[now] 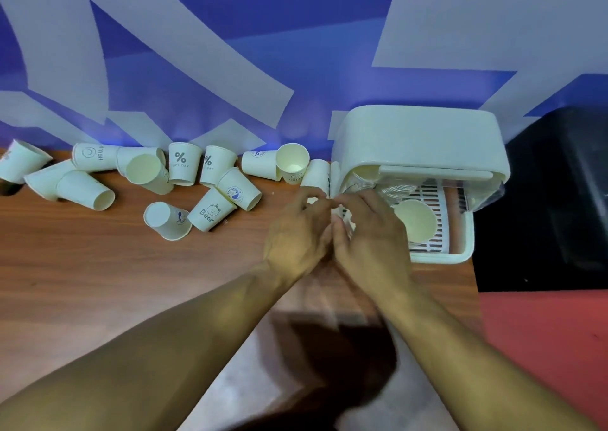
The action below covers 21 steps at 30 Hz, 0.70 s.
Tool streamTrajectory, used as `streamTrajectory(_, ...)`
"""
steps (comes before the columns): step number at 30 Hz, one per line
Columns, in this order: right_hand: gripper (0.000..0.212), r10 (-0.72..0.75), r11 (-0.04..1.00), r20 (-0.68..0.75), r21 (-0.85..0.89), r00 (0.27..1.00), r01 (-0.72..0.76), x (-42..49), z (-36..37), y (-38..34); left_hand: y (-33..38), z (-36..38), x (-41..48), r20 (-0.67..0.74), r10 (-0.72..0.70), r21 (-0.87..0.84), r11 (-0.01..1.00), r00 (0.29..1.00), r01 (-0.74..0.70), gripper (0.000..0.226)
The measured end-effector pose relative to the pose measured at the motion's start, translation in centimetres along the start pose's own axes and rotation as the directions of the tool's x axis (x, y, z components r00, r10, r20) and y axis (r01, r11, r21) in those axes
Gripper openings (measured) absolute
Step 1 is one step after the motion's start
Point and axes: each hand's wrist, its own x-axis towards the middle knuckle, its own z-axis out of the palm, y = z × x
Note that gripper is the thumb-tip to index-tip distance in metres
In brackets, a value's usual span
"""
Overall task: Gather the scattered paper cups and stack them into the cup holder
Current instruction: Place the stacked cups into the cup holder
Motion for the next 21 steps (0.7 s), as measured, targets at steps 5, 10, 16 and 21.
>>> streamTrajectory(5,0.014,0.068,0.981,0.085,0.173,0.994,-0.082,1.7,3.4,-3.7,-3.2,-2.6,1.4,-0.076,-0.141,0.007,0.99,0.987,0.142,0.038)
streamTrajectory(10,0.028,0.39,0.856,0.382,0.185,0.838,-0.483,4.1,7.6,-3.6,-7.0,-3.5,4.3,0.129,-0.233,0.159,0.964,0.964,0.212,0.033)
streamTrajectory(16,0.04,0.575,0.515,0.555,0.325,0.601,-0.793,6.8,11.4,-2.0,-9.7,-1.8,7.7,0.327,-0.198,0.357,0.931,0.924,0.073,0.035)
streamTrajectory(21,0.05,0.612,0.358,0.604,0.363,0.51,-0.86,7.8,12.9,-0.7,-11.6,-0.6,9.1,0.437,-0.19,0.429,0.903,0.879,-0.018,0.033)
